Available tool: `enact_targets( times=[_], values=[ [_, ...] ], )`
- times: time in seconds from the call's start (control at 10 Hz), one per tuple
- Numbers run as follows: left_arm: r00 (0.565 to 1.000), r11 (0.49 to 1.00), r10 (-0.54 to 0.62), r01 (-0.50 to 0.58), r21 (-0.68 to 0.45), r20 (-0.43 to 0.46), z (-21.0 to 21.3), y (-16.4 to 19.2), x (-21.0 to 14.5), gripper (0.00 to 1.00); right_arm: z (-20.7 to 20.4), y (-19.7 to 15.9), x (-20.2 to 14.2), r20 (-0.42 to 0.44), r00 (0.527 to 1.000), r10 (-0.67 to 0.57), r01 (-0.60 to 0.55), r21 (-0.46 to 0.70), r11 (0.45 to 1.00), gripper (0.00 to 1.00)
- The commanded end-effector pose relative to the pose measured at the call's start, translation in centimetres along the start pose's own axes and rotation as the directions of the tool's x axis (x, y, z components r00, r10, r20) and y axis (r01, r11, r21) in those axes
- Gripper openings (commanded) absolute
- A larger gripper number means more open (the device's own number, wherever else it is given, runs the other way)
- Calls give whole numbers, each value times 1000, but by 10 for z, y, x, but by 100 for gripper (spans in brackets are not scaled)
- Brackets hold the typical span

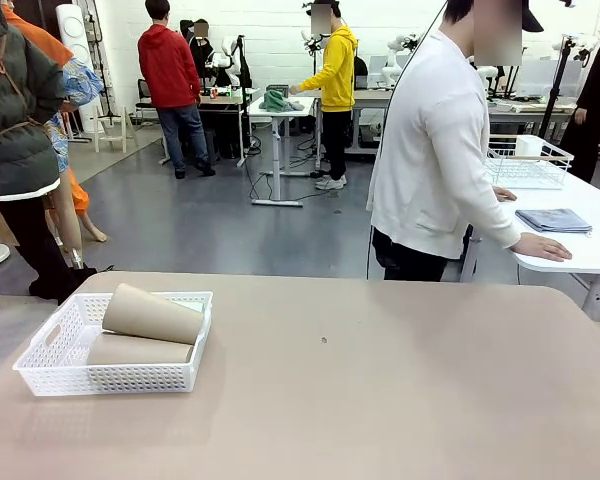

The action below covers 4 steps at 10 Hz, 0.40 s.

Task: Clean and organize the cups into the basket.
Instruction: Move the Organizing basket back to the left side of the table.

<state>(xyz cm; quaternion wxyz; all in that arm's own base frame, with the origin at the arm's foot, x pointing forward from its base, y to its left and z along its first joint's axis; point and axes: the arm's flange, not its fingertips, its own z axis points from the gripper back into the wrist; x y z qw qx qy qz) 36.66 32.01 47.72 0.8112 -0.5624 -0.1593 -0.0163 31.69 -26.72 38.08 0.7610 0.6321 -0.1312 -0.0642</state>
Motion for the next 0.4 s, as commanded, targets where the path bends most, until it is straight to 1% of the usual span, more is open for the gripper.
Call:
enact_targets(
  times=[0.0, 0.3],
  values=[
    [1000, 1000, 4, -4, 7, -2, 1, 0, -2, 100, 0, -1, -1, -5, 1000, 3, -3, -2, 1000, 100],
    [1000, 1000, 4, -4, 7, -2, 1, 0, -2, 100, 0, -1, -1, -5, 1000, 3, -3, -2, 1000, 100]
  ],
)
